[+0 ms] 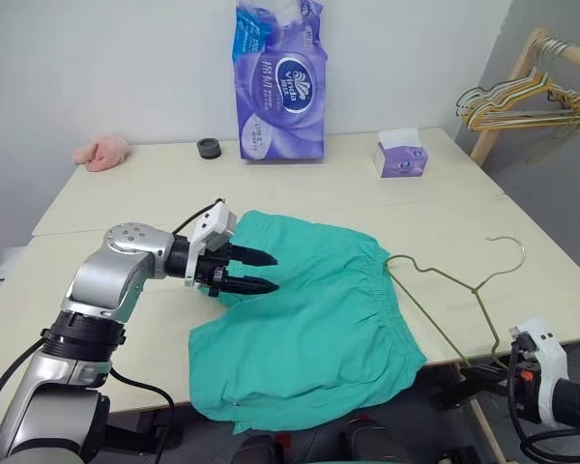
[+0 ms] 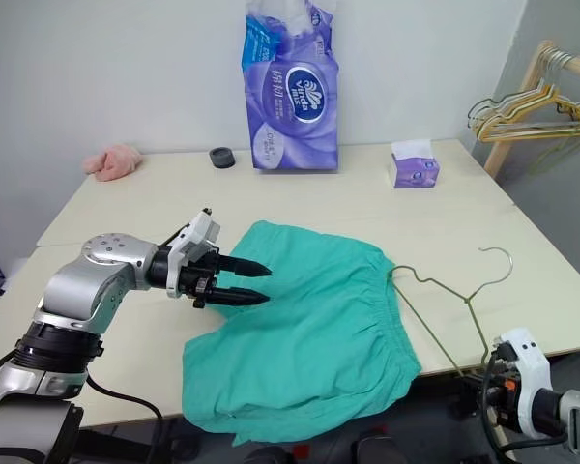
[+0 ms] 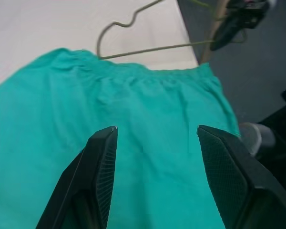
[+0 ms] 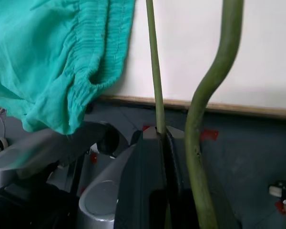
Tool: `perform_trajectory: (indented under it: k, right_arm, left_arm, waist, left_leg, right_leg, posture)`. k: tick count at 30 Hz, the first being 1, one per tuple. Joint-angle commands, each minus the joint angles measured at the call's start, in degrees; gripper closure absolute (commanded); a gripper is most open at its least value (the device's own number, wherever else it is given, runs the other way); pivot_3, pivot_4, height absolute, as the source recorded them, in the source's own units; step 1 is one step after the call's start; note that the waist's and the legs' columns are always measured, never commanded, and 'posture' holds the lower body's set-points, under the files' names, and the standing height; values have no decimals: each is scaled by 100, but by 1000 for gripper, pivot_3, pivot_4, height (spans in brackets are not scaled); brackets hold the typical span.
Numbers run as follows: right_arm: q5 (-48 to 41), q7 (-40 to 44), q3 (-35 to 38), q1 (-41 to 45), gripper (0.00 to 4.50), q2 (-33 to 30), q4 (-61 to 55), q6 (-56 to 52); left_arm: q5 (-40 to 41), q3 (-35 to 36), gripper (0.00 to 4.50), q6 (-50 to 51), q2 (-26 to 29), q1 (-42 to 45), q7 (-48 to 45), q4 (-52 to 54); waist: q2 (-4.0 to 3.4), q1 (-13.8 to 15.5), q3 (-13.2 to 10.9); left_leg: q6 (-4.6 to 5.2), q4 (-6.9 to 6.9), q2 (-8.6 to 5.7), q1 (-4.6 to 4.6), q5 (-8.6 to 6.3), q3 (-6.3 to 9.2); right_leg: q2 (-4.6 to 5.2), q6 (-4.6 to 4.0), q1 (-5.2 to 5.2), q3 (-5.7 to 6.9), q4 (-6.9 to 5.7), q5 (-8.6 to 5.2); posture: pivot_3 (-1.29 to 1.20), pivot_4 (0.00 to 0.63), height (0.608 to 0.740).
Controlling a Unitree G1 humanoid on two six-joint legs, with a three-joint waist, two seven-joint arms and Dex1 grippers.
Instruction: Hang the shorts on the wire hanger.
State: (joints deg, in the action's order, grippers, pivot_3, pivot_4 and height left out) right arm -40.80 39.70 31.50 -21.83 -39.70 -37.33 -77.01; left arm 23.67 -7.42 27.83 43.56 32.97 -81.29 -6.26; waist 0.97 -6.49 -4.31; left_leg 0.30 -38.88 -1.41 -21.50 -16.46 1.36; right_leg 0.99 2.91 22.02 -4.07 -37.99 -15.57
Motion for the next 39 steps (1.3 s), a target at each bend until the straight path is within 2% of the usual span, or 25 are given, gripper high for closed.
perform_trajectory:
  k: [1, 8, 13, 18, 25, 30, 35, 39]
  right_arm:
    - [-225, 95, 70, -83, 4500, -153, -206, 32]
    - [-282, 113, -183, -6, 4500, -363, -22, 195]
    - [-119, 44, -812, 669, 4500, -450, 529, 366]
    - [-283, 149, -1107, 1325, 4500, -474, 1068, 293]
    - [-849, 57, -1218, 2114, 4500, -118, 1375, -230]
    - [-853, -581, -1149, 2726, 4500, 527, 1774, -637]
    - [-889, -642, -1358, 2806, 4500, 574, 1688, -780]
    - [-777, -618, -1474, 3016, 4500, 437, 1603, -473]
  left_arm:
    - [-86, 112, 1689, -231, 4, 160, 31, -127]
    - [-177, 91, 1689, -395, 15, 146, 35, -201]
    - [-244, 85, 1689, -489, -25, 155, 88, -247]
    - [-304, 120, 1689, -558, -40, 217, 133, -350]
    - [-319, 180, 1689, -560, -56, 228, 196, -397]
    - [-314, 202, 1689, -555, -87, 237, 254, -390]
    - [-323, 210, 1689, -549, -123, 296, 294, -432]
    - [-306, 229, 1689, -542, -164, 336, 376, -458]
  waist:
    - [0, -8, 0]
    - [2, -6, 0]
    - [1, -15, 0]
    - [2, -5, 0]
    - [1, -3, 0]
    - [0, -7, -1]
    - [0, 11, -1]
    - [-2, -5, -2]
  left_leg:
    - [0, 0, 0, -1, 0, 0]
    - [0, 0, 1, -3, 0, 0]
    - [0, 0, 2, -3, 0, -2]
    - [0, 0, 1, -12, 0, 0]
    - [0, -1, 2, -16, 0, 5]
    - [0, -1, 2, -20, 0, 5]
    - [0, -1, 0, -28, 0, 12]
    - [0, -1, 0, -28, 0, 12]
  right_leg:
    - [0, 0, 2, 0, -1, 0]
    - [0, 0, 3, 0, 0, 0]
    - [0, 0, 4, -1, 0, 0]
    - [0, 0, 12, 0, 0, 0]
    - [0, 0, 15, 2, -2, 1]
    - [2, -5, 21, 1, -5, 5]
    - [5, -27, 26, 8, -5, 18]
    - [5, -27, 26, 8, -5, 18]
  posture:
    - [-200, 52, 740]
    - [-199, 51, 740]
    - [-197, 50, 740]
    - [-184, 50, 740]
    - [-174, 50, 740]
    - [-170, 51, 740]
    - [-172, 52, 740]
    - [-171, 54, 740]
